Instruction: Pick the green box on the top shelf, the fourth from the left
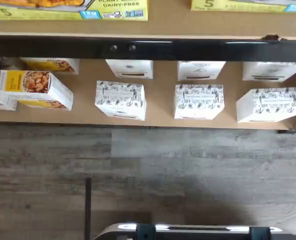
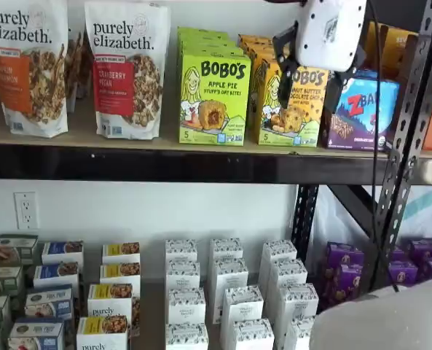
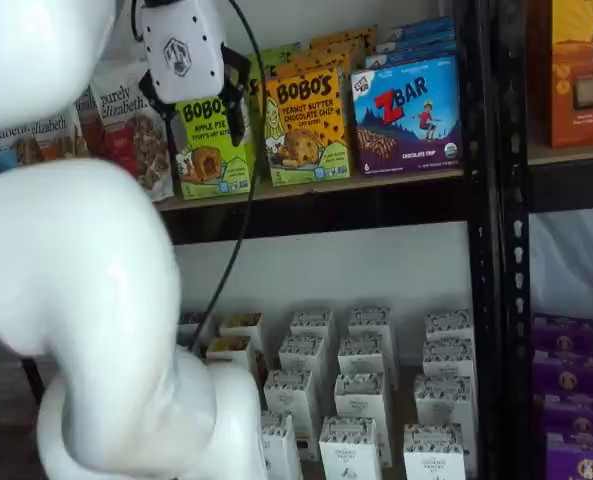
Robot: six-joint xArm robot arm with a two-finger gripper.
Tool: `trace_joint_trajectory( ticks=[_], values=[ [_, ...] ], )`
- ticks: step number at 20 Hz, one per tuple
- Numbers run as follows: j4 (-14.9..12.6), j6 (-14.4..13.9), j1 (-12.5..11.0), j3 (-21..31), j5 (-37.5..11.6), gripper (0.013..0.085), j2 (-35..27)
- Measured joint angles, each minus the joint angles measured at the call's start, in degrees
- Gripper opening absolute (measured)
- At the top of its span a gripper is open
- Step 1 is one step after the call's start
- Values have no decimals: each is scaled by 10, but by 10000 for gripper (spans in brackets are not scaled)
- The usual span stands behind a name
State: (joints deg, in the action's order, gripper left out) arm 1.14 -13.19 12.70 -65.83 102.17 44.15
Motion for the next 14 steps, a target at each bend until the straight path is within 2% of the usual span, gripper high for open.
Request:
trace_joint_trajectory(
  ticks=[4, 8, 10, 14],
  values=[
    [-19, -23, 27, 0, -36, 850, -9],
    [-45, -47, 55, -13, -51, 850, -31],
    [-46, -50, 58, -12, -68, 850, -35],
    [-34, -43, 48, 4, -127, 850, -32]
  ],
)
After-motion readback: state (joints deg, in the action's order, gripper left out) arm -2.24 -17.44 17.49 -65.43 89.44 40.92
